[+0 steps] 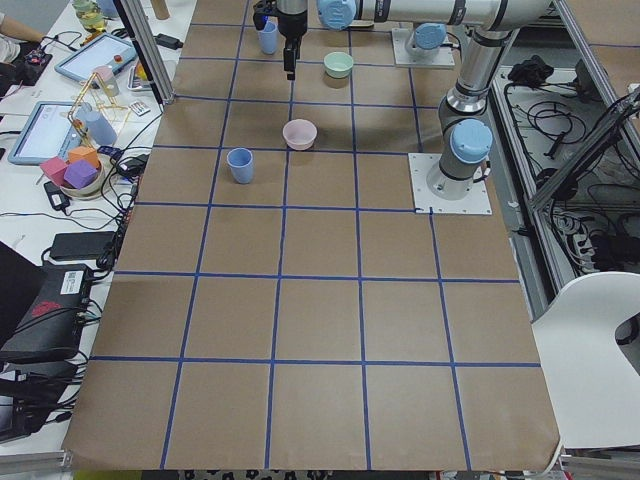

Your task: Stack blue cups with both arms

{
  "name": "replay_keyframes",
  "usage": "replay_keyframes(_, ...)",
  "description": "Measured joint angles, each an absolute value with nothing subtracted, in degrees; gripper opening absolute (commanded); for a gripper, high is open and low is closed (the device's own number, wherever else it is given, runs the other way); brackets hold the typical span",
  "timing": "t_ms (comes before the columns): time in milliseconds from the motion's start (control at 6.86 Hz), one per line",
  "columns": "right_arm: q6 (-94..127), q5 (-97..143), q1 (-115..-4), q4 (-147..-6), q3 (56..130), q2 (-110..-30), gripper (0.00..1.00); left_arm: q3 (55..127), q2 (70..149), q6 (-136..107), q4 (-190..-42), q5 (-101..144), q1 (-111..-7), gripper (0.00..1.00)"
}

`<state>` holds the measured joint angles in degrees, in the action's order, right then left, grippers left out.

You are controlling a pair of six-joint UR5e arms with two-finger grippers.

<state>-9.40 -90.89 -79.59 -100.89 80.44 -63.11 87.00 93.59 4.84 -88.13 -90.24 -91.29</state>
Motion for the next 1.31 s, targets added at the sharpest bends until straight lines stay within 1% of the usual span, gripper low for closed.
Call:
replay_keyframes(146,-10.31,-90.86,-79.57,-100.92,80.5,-61.55,1.0,86.98,93.58,4.88,-88.0,-90.07,-91.26,1.0)
replay_keyframes(292,-10.88,-90.82,-79.55,-100.96,80.55,-60.45,0.9,86.97,93.75,4.93,-87.72,-89.8,-91.24,1.0)
replay_keyframes(438,-11.05,-90.78,-79.54,-100.98,80.53,-59.5,0.7,86.98,94.28,5.03,-87.17,-89.74,-91.17,1.0)
replay_keyframes(583,-11.05,-90.71,-79.54,-100.98,80.52,-58.81,0.48,87.11,94.85,5.3,-86.74,-90.05,-90.96,1.0)
replay_keyframes(729,-11.02,-90.27,-79.54,-100.99,80.55,-58.42,0.22,87.2,95.94,5.76,-86.45,-90.47,-90.69,1.0)
replay_keyframes(875,-11.02,-89.24,-79.54,-100.99,80.61,-58.19,0.0,87.25,98.09,7.22,-85.14,-90.68,-90.52,1.0)
replay_keyframes(1312,-11.26,-88.23,-79.54,-101.03,80.69,-57.82,0.0,87.73,108.54,14.54,-71.02,-90.81,-89.48,1.0)
